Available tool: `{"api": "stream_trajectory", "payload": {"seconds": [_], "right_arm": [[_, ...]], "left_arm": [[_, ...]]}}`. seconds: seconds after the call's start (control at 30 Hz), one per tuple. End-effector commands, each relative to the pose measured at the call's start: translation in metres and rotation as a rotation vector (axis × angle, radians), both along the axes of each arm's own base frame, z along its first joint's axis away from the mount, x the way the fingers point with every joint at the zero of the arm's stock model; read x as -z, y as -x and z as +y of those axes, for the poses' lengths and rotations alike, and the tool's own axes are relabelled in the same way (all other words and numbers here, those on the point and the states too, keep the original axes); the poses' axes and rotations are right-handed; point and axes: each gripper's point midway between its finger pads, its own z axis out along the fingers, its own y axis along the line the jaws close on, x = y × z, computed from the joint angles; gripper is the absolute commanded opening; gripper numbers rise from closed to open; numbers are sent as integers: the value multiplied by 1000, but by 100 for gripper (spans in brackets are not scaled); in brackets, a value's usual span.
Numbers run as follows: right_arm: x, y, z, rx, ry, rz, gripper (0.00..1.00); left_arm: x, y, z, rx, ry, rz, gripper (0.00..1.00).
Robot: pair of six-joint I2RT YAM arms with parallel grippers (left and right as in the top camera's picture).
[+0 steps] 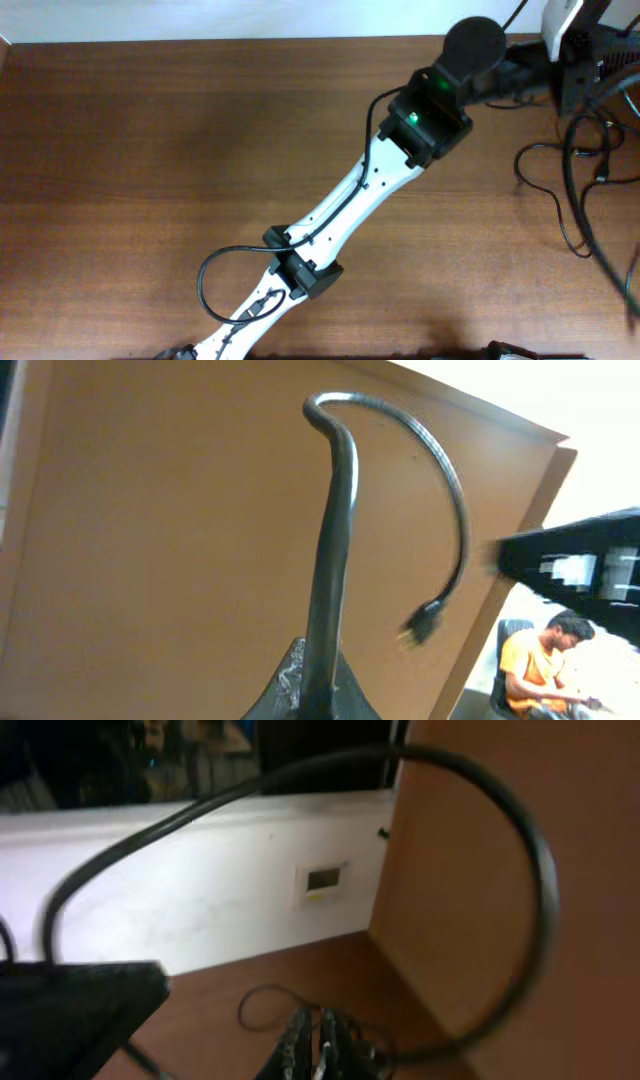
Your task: Untangle cables
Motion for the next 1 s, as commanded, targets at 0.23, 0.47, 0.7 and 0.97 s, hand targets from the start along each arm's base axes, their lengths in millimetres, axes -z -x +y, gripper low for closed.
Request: {"api": "stream_trajectory", "payload": {"seconds": [0.23, 0.47, 0.7, 0.97], "right_arm": [[-10, 12, 10, -27, -22, -53, 4], [-19, 34, 8, 22, -3, -86, 4], [-19, 42, 10, 22, -2, -88, 4], [-16, 42, 10, 22, -6, -75, 4]], "left_arm": [[65, -59, -25, -158, -62, 110, 0], [89, -62, -48, -266, -57, 182, 0], [129, -48, -79, -258, -80, 255, 0], [103, -48, -66, -199, -18, 238, 99]]}}
